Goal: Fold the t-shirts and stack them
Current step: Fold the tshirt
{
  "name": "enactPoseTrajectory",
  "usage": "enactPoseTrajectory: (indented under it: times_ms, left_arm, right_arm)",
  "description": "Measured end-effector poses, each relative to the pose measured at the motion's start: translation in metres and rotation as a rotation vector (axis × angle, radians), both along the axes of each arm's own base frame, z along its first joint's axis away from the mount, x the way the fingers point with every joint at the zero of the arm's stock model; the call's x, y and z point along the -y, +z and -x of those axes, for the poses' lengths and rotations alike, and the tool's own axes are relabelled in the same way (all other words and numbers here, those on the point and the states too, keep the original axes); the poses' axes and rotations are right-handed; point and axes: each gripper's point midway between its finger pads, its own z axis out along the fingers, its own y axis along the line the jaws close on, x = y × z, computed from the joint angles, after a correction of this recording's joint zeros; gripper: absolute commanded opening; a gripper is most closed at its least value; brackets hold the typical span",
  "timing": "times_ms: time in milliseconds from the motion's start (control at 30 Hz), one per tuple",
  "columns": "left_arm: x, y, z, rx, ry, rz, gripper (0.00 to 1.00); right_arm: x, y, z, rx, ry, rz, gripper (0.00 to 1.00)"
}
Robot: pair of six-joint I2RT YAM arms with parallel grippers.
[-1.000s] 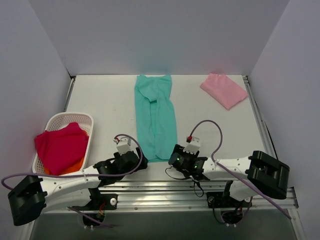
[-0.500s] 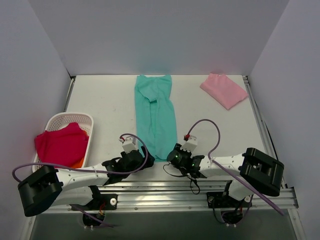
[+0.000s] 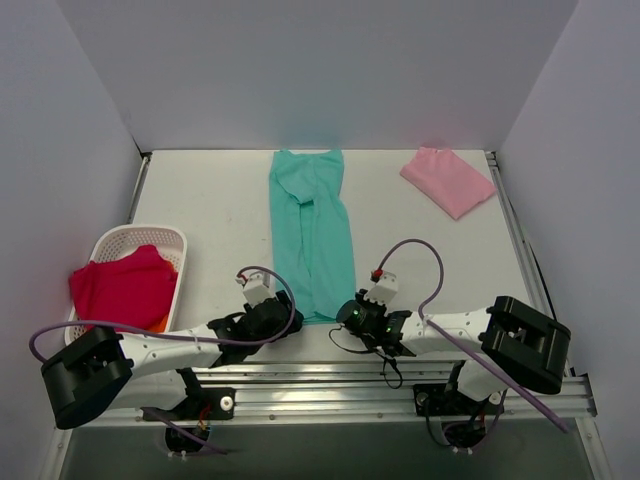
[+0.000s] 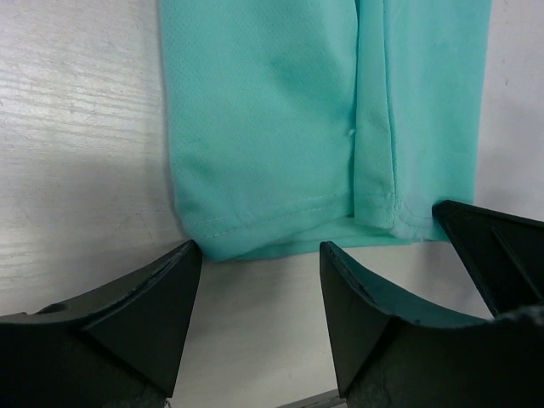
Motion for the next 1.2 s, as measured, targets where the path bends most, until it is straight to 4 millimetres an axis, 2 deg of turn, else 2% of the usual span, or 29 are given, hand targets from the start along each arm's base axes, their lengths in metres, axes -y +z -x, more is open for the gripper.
enactPoseTrajectory:
  times_ms: [67, 167, 200, 267, 300, 467, 533, 600, 767, 1000, 1200]
  left_arm:
    - [-0.002, -0.001, -0.001, -0.002, 0.015, 0.0, 0.67]
    - [-0.006, -0.002, -0.005, -0.003, 0.039, -0.007, 0.6]
    - [-0.007, -0.003, -0.006, -0.004, 0.048, -0.01, 0.54]
    - [-0.01, -0.006, -0.009, -0.007, 0.064, -0.019, 0.49]
    - [-0.011, -0.007, -0.011, -0.006, 0.074, -0.022, 0.42]
    - [-0.014, -0.012, -0.019, -0.011, 0.107, -0.031, 0.21]
    - [-0.014, -0.013, -0.022, -0.01, 0.114, -0.026, 0.08]
    - [-0.012, -0.012, -0.025, -0.006, 0.117, -0.02, 0.03]
    - [-0.012, -0.011, -0.025, -0.005, 0.109, -0.02, 0.02]
    - [-0.02, -0.008, -0.008, -0.046, 0.045, -0.077, 0.02]
    - [-0.017, 0.024, 0.008, -0.03, -0.024, -0.045, 0.02]
  right_arm:
    - [0.001, 0.0, -0.001, -0.001, -0.003, 0.0, 0.07]
    - [0.001, 0.0, -0.001, -0.001, -0.005, 0.002, 0.03]
    - [0.002, 0.0, -0.001, -0.001, -0.004, 0.003, 0.02]
    - [0.002, 0.0, -0.001, -0.002, -0.004, 0.005, 0.0]
    - [0.002, -0.001, -0.002, -0.003, -0.005, 0.004, 0.0]
    - [0.003, -0.001, -0.003, -0.004, -0.004, 0.007, 0.0]
    - [0.003, -0.001, -0.003, -0.003, -0.004, 0.008, 0.0]
    - [0.003, -0.001, -0.003, -0.002, -0.002, 0.009, 0.0]
    - [0.003, -0.001, -0.003, -0.002, -0.001, 0.011, 0.0]
    - [0.011, 0.003, 0.001, -0.014, 0.003, 0.033, 0.0]
    - [0.012, 0.028, 0.006, -0.003, 0.02, 0.024, 0.0]
